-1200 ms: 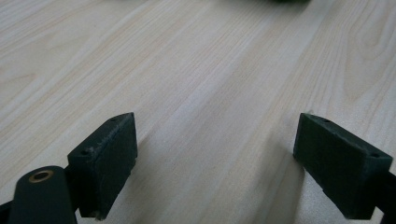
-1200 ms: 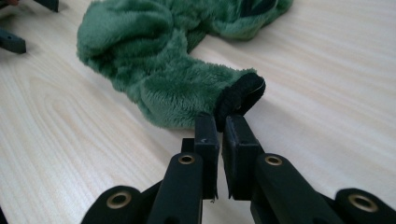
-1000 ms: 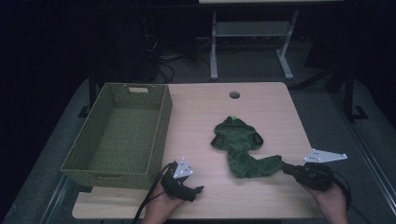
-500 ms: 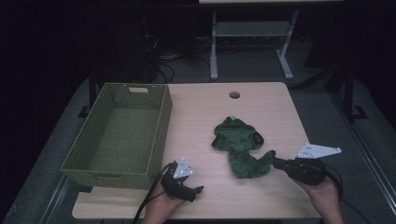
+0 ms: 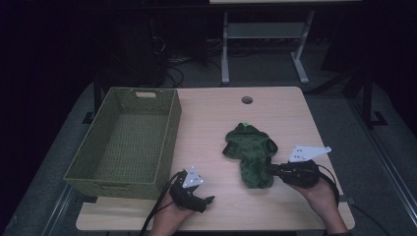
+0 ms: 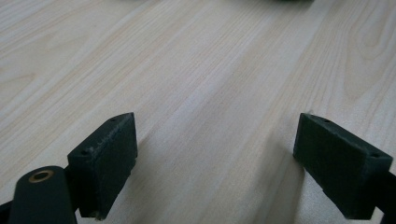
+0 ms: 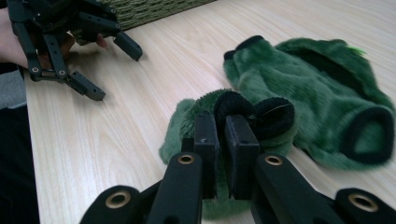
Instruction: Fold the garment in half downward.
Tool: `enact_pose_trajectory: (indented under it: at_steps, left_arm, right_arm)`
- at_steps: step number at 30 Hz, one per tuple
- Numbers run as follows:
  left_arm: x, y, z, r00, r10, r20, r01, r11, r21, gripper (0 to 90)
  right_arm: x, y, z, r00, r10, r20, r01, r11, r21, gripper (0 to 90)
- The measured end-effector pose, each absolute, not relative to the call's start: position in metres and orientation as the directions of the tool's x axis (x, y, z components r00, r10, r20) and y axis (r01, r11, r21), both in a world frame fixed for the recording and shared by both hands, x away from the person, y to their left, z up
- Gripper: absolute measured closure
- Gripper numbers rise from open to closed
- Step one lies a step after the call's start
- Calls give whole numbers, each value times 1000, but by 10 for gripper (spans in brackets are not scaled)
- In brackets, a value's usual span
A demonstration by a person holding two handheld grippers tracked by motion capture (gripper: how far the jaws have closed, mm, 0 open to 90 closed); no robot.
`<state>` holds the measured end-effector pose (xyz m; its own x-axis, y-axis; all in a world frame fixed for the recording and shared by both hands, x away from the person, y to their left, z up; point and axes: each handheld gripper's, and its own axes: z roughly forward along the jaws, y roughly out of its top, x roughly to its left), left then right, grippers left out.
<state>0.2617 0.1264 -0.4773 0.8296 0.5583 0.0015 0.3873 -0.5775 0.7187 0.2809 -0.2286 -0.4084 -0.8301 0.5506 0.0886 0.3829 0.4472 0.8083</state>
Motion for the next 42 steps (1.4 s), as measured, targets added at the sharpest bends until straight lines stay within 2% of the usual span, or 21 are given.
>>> enact_pose_trajectory:
  at_steps: [7, 14, 18, 23, 36, 42]
  left_arm:
    - [262, 126, -477, 830, 558, -1, 389, -577, 718, 128]
    - [261, 126, -478, 827, 562, -2, 390, -572, 721, 128]
    - [262, 126, -477, 828, 560, 1, 389, -576, 719, 128]
    - [262, 127, -477, 830, 557, 4, 386, -581, 717, 128]
    - [261, 126, -477, 830, 558, -4, 391, -577, 717, 127]
    - [261, 126, -477, 830, 558, -3, 391, -578, 716, 126]
  right_arm:
    - [291, -210, -414, -848, 521, 95, 376, 466, 801, 842]
    - [296, -201, -415, -851, 516, 93, 365, 456, 812, 765]
    - [298, -204, -410, -836, 542, 89, 371, 439, 818, 811]
    - [315, -207, -417, -798, 591, 121, 428, 414, 803, 870]
    - [330, -183, -454, -807, 568, 162, 503, 517, 693, 899]
    - [332, -181, -458, -791, 582, 188, 545, 530, 650, 900]
